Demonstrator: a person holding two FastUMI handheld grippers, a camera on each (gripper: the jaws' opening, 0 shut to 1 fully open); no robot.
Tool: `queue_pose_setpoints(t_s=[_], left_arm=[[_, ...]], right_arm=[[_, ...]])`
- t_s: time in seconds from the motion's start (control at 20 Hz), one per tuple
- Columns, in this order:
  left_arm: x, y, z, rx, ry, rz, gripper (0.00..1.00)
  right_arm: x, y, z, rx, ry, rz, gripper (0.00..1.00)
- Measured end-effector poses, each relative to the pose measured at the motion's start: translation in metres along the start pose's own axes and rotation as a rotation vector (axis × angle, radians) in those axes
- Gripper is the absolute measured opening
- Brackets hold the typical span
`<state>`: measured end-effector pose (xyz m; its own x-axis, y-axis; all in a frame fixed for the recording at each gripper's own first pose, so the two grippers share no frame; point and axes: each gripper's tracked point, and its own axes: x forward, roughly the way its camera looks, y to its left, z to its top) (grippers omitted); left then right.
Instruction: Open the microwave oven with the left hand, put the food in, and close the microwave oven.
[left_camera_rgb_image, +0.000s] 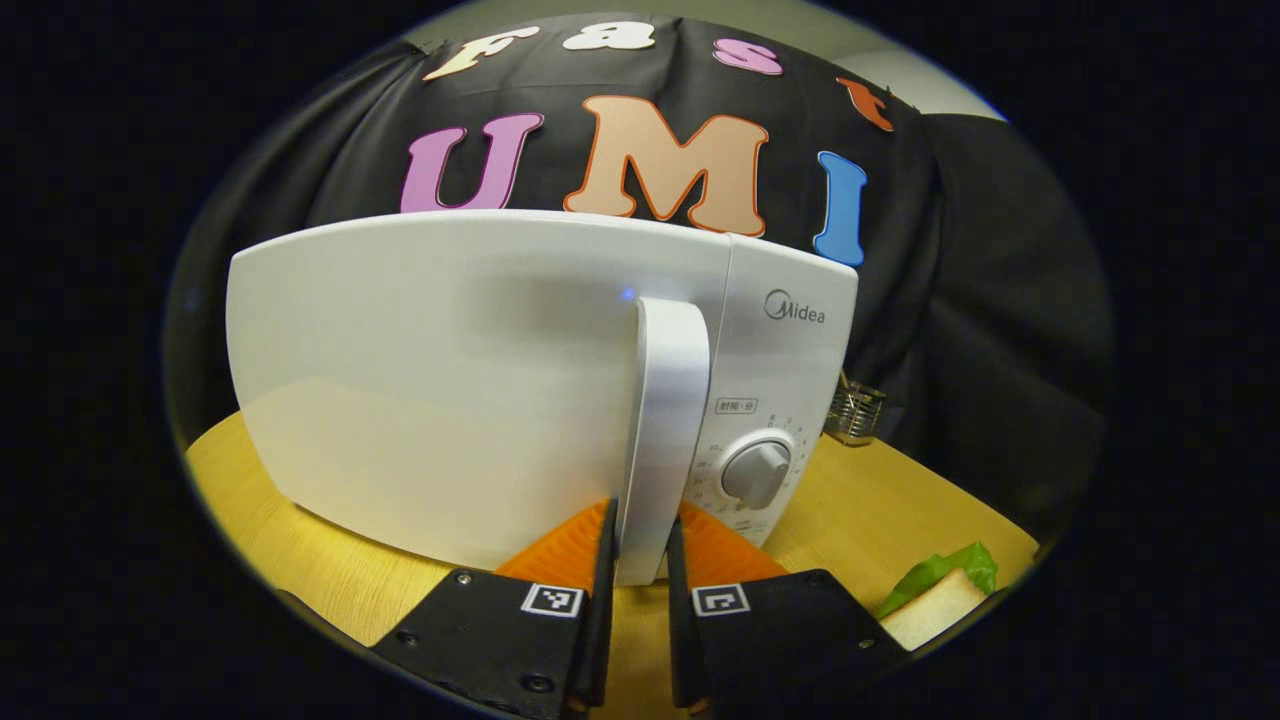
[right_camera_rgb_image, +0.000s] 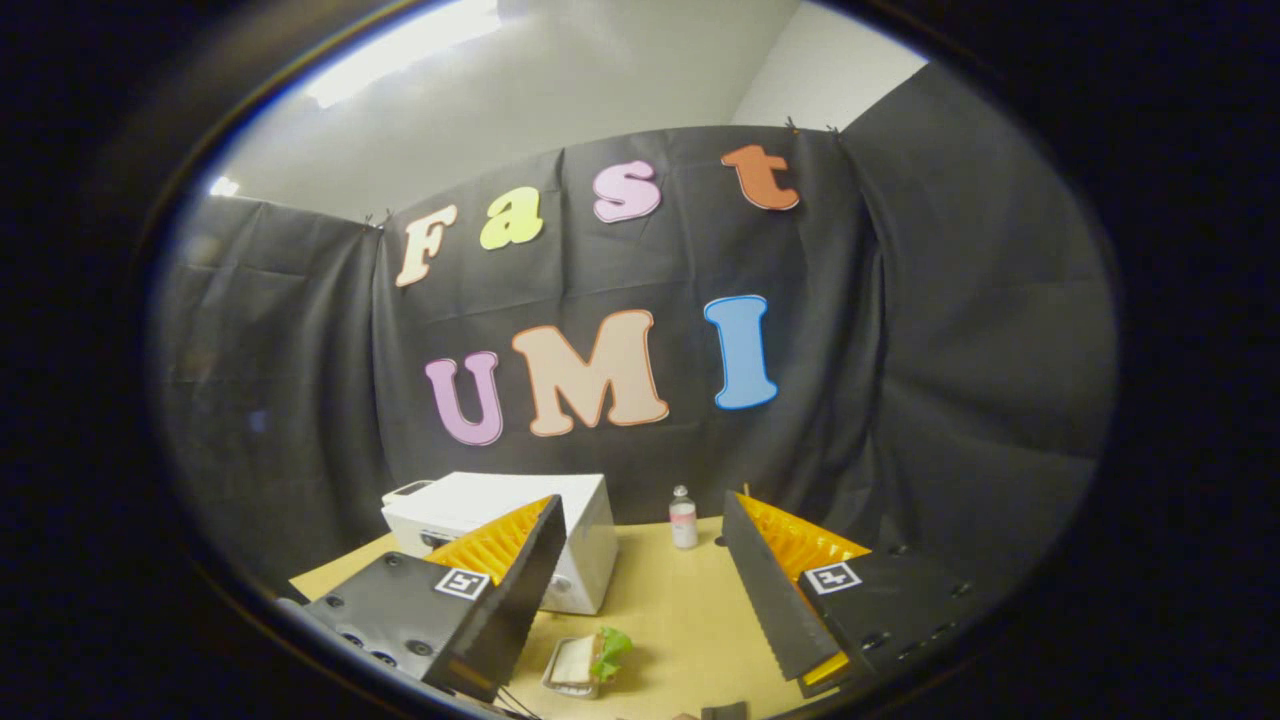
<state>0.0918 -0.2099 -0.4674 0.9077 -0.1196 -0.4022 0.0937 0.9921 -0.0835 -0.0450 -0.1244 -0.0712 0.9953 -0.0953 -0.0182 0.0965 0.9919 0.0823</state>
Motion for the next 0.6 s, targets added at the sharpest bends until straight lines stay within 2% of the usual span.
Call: queue_pose_setpoints(t_s=[0.05, 0.1, 0.15, 0.35, 0.6], left_arm=[[-0.0011, 0.0001, -0.0001, 0.008, 0.006, -0.004, 0.21], [-0.0020, -0.0003, -0.0016, 0.007, 0.008, -0.004, 0.19], [-0.0019, 0.0007, 0.0004, 0.003, -0.003, -0.004, 0.18], [-0.0024, -0.0012, -0.0009, -0.006, -0.007, -0.013, 0.11], [-0.0024, -0.0017, 0.0000, -0.011, -0.027, -0.029, 0.11]], right_arm=[[0.0001, 0.0003, -0.0024, 0.004, 0.006, 0.002, 0.92], [-0.0002, 0.0013, -0.0044, 0.008, 0.009, 0.006, 0.98], [-0.0010, 0.0024, -0.0052, 0.013, 0.010, 0.009, 0.92], [-0.0036, 0.0013, -0.0038, 0.015, 0.000, 0.000, 0.92], [-0.0049, 0.0101, -0.0050, 0.023, -0.008, 0.006, 0.92]])
